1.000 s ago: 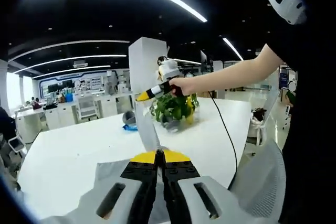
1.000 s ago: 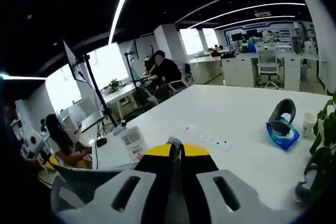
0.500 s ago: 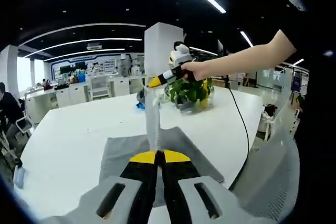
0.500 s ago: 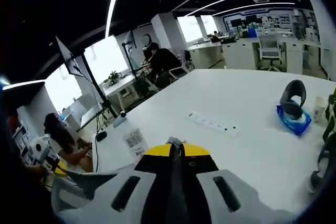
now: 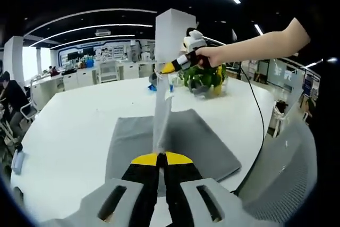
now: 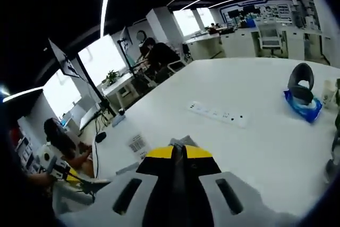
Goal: Fold the towel on the table until its edges align and the towel forms a compact rectangular stack.
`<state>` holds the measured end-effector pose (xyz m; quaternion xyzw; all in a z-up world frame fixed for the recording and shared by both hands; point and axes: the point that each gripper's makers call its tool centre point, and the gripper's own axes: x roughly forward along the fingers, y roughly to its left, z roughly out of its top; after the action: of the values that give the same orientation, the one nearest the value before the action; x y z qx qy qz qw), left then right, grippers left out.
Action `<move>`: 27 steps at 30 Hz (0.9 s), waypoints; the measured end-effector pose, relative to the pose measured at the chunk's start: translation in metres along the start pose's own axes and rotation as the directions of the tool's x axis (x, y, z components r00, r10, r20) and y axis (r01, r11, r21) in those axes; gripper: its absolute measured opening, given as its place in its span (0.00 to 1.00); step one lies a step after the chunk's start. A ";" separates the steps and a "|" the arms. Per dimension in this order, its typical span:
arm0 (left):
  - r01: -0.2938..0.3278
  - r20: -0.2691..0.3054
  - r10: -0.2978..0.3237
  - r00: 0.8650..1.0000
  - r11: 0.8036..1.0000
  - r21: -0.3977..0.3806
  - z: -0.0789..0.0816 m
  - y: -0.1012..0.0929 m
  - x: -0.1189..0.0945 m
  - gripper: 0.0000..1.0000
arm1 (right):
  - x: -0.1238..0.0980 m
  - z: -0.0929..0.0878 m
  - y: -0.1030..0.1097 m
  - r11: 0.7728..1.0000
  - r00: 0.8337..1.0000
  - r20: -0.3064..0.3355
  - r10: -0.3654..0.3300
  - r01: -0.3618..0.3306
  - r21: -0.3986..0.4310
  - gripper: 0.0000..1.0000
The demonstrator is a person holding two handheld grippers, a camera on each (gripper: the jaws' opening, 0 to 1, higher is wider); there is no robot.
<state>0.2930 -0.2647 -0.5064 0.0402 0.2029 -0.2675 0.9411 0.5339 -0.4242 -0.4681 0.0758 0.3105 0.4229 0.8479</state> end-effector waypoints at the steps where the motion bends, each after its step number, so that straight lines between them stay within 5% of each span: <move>1: -0.001 -0.002 0.001 1.000 1.000 -0.009 -0.001 0.002 0.000 0.02 | 0.002 -0.002 0.000 1.000 1.000 -0.004 0.000 0.000 0.008 0.03; 16: -0.002 -0.114 0.003 0.993 1.000 0.017 -0.038 0.026 0.009 0.02 | 0.039 -0.026 -0.008 0.989 0.999 -0.036 -0.001 0.006 0.145 0.03; 22: -0.027 -0.138 0.031 0.990 0.999 0.027 -0.049 0.043 0.012 0.02 | 0.058 -0.029 -0.017 0.966 1.000 -0.005 0.016 -0.014 0.258 0.03; 27: -0.081 -0.153 0.075 0.985 0.996 -0.035 -0.063 0.061 0.015 0.02 | 0.077 -0.039 -0.028 0.903 0.999 0.038 0.016 -0.031 0.429 0.03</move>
<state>0.3137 -0.2078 -0.5715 0.0489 0.2775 -0.2223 0.9334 0.5642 -0.3885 -0.5452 0.2711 0.3809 0.3530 0.8104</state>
